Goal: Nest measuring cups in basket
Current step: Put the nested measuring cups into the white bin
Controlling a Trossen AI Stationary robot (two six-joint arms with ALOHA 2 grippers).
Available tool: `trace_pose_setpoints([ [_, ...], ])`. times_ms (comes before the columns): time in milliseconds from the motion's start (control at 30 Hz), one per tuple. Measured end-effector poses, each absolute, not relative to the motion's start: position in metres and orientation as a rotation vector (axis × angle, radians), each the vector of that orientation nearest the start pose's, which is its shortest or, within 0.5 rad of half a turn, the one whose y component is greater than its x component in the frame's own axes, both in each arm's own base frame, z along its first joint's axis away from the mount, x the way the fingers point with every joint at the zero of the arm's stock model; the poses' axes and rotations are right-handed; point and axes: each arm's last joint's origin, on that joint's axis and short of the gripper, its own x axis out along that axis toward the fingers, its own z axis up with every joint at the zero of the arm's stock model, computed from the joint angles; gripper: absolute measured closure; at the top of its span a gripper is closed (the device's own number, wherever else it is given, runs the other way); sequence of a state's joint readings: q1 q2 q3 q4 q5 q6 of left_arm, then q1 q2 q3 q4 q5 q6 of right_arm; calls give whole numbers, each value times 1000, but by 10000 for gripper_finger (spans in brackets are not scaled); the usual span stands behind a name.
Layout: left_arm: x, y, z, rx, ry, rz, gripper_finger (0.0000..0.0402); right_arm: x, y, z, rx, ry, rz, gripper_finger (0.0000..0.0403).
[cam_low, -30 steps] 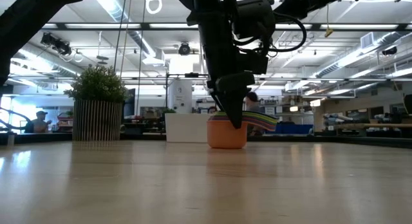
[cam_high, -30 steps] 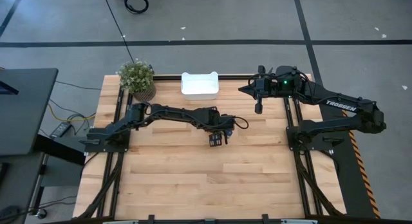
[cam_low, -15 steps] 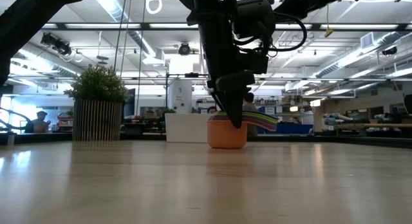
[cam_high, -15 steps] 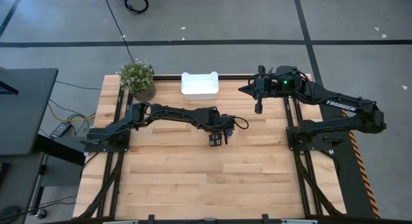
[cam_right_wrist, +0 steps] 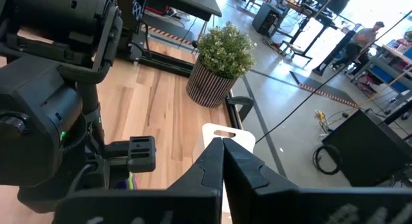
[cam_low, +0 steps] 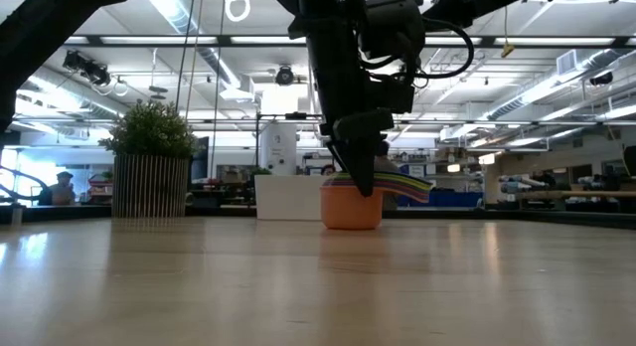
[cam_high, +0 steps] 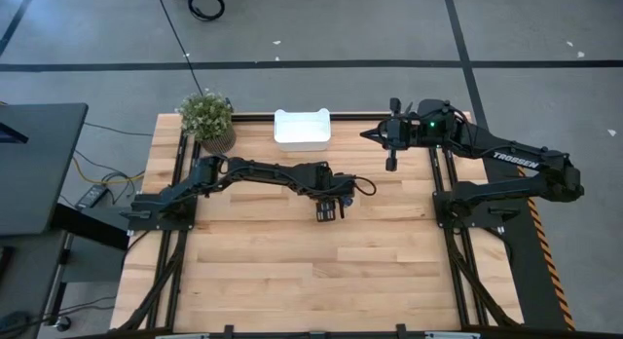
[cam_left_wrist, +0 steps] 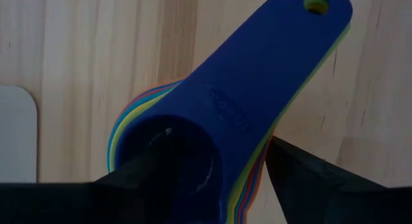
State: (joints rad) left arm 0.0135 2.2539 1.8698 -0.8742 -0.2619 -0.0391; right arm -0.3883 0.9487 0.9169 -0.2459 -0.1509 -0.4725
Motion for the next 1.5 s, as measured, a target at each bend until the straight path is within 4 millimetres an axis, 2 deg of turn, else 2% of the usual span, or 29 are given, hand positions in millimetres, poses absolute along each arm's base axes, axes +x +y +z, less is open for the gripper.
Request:
trace_pose_setpoints([
  [333,466,14,181,122,1247,262,173,193,-74,349,-404,270,-180,391],
  [533,465,14,181,122,1247,262,173,193,-74,347,-318,274,-172,391],
  [900,465,14,181,116,1249,254,173,181,-66,319,-143,548,-22,391],
  [1200,465,14,181,115,1249,254,175,173,-60,307,-38,684,47,391],
  [1500,466,13,181,113,1247,249,233,165,-57,299,15,786,82,391],
])
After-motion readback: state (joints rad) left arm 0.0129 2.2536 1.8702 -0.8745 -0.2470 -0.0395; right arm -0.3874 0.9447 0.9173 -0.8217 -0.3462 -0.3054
